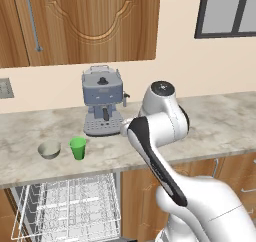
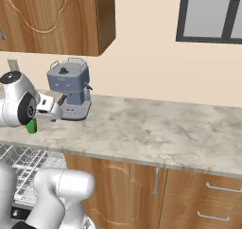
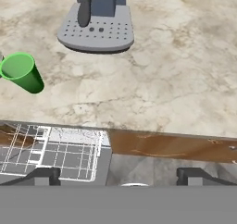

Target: Pick up the cup and bowl from the counter, place them in the dishwasher, and close the dishwasher door.

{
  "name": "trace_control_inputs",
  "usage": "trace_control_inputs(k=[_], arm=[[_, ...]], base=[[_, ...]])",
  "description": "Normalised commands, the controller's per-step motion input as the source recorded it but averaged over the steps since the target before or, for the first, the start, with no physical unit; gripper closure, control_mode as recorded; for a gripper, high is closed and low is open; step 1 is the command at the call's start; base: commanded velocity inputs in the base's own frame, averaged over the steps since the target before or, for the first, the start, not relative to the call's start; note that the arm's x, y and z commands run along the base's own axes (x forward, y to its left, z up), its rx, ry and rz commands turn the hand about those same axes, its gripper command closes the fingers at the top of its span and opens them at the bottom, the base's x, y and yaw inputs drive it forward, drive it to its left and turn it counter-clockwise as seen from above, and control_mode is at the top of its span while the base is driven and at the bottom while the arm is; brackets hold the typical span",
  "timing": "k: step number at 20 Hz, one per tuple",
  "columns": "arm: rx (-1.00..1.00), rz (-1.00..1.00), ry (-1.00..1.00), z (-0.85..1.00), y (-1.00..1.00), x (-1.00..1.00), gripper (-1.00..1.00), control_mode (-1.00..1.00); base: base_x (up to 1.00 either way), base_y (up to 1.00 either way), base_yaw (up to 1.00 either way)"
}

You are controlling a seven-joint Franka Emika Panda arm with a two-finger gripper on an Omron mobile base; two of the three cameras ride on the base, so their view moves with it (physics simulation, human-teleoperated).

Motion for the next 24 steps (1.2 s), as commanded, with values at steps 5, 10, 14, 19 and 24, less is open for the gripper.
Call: trace_control_inputs(k=[5,10,14,19,24], arm=[[0.0,0.0,0.0,-0.3,0.26,0.22,-1.0,-1.0],[0.0,0.0,0.0,-0.25,0.21,0.24,-1.0,-1.0],[0.0,0.0,0.0,-0.15,0.2,0.22,-1.0,-1.0],[0.0,0.0,0.0,-0.06,0.25,0.17,-1.0,-1.0],[0.0,0.0,0.0,0.0,0.22,0.14,-1.0,-1.0]], base=[[0.0,0.0,0.0],[0.0,0.0,0.0],[0.0,0.0,0.0],[0.0,0.0,0.0],[0.0,0.0,0.0]])
